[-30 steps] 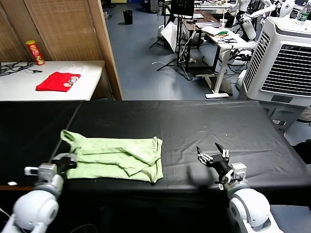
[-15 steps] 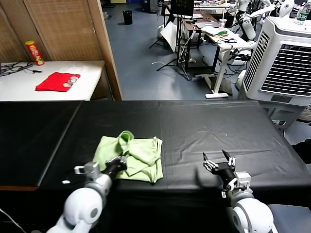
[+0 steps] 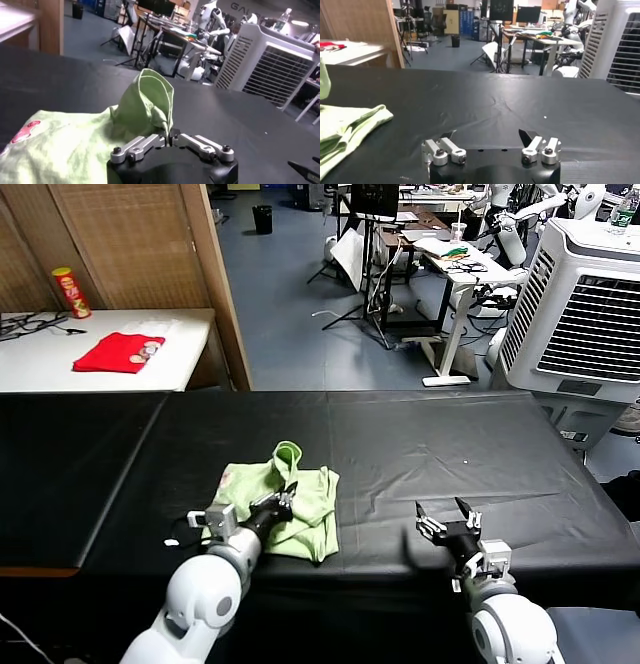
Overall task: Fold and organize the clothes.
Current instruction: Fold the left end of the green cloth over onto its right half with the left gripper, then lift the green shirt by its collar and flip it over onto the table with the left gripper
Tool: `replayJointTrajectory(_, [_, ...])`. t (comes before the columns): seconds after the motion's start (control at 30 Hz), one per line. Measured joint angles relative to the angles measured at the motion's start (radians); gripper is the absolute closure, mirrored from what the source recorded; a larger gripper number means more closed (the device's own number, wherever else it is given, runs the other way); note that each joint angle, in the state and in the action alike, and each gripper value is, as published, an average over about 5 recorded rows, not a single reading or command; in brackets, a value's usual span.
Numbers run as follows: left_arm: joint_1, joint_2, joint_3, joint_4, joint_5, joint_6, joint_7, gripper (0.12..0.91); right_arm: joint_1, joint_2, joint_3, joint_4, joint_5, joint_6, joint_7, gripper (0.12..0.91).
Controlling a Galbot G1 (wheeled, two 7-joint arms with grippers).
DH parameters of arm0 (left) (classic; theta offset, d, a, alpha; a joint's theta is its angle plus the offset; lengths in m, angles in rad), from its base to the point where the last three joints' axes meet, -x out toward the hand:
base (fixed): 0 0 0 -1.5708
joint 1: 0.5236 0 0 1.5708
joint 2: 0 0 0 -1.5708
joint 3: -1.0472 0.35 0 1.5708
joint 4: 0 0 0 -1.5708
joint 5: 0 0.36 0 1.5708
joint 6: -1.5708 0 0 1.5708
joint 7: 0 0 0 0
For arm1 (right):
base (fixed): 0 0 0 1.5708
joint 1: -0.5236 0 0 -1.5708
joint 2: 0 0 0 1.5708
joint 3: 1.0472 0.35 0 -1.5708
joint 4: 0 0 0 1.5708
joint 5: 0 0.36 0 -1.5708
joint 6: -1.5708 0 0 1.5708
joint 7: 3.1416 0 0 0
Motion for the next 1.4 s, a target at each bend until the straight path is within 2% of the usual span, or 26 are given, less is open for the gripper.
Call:
replayJointTrajectory(0.1, [0.004, -0.004, 0.004, 0.001, 0.007, 0.0, 0.004, 0.872, 0.006, -0.002, -0.005, -0.005, 0.0, 0.0, -0.001, 0.227])
replayJointTrajectory(0.2, [0.01, -0.012, 0.009, 0.0, 0.012, -0.003, 0.013, 0.806, 0.015, -0.003, -0.013, -0.009, 0.0, 0.0, -0.002, 0.227])
replayJointTrajectory(0.33, [0.023, -0.031, 0.013, -0.008, -0.006, -0.005, 0.017, 0.591, 0.028, -0.003, -0.028, -0.015, 0.003, 0.0, -0.006, 0.227])
replayJointTrajectory(0.47, [0.041, -0.044, 0.016, -0.024, -0.069, 0.003, -0.005, 0.374, 0.046, -0.009, -0.05, -0.026, 0.011, 0.0, -0.016, 0.227])
replayJointTrajectory(0.57, [0.052, -0.039, 0.003, -0.04, -0.087, 0.0, -0.009, 0.264, 0.066, -0.018, -0.074, -0.038, 0.028, -0.003, -0.027, 0.227])
replayJointTrajectory(0.67, [0.059, -0.019, -0.027, -0.051, -0.058, -0.02, 0.004, 0.236, 0.1, -0.025, -0.114, -0.056, 0.049, -0.007, -0.038, 0.227])
replayJointTrajectory(0.87, [0.097, 0.047, -0.113, -0.054, 0.075, -0.084, 0.066, 0.232, 0.206, -0.019, -0.231, -0.102, 0.062, -0.007, -0.063, 0.227])
replayJointTrajectory(1.03, [0.124, 0.068, -0.178, -0.044, 0.141, -0.106, 0.08, 0.232, 0.309, -0.003, -0.334, -0.161, 0.045, 0.005, -0.07, 0.227])
replayJointTrajectory(1.23, [0.131, 0.065, -0.219, -0.027, 0.158, -0.113, 0.078, 0.232, 0.422, 0.033, -0.446, -0.27, -0.052, 0.05, -0.052, 0.227])
replayJointTrajectory(1.4, [0.135, 0.054, -0.236, -0.007, 0.155, -0.125, 0.082, 0.232, 0.456, 0.063, -0.487, -0.355, -0.188, 0.044, -0.006, 0.227])
